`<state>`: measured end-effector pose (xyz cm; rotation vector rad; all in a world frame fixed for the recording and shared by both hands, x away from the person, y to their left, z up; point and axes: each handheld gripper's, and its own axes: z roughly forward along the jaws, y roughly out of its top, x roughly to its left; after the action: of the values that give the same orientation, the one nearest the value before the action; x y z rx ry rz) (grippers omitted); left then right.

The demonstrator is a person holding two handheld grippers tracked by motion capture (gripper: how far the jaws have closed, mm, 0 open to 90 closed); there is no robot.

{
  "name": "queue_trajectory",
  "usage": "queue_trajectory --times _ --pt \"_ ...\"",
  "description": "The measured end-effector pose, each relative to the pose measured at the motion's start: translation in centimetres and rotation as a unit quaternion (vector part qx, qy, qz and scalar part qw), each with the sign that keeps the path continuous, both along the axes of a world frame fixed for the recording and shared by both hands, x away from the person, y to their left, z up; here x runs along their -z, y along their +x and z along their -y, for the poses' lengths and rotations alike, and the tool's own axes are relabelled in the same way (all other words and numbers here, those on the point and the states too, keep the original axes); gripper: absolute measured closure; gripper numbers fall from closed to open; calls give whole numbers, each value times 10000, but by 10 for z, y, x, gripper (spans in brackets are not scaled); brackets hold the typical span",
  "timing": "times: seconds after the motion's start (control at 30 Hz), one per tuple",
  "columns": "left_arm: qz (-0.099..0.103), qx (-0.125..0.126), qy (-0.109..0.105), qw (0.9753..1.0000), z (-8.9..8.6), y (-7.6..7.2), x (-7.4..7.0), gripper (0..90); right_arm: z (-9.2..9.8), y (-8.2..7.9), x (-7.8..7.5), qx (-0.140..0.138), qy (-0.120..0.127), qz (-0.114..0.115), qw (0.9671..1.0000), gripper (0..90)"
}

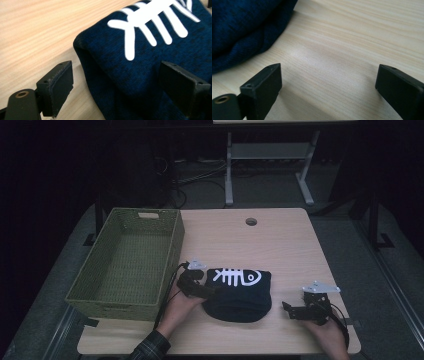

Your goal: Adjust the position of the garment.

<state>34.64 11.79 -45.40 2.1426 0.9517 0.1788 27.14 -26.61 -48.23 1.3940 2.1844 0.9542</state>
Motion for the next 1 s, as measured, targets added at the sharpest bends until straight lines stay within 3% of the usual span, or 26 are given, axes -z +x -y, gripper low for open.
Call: queue_trajectory --times 0.53,0.73,1.0 --pt "12 32 37 10000 1 -2 17 146 -1 0 1 -109 -101 -27 9999 32" --pt "67 226 -36 9997 2 -4 17 269 -1 0 1 -109 -99 -26 9999 32" --pt "-174 515 -296 9981 2 -3 16 559 -1 0 1 -110 -102 -28 9999 32"
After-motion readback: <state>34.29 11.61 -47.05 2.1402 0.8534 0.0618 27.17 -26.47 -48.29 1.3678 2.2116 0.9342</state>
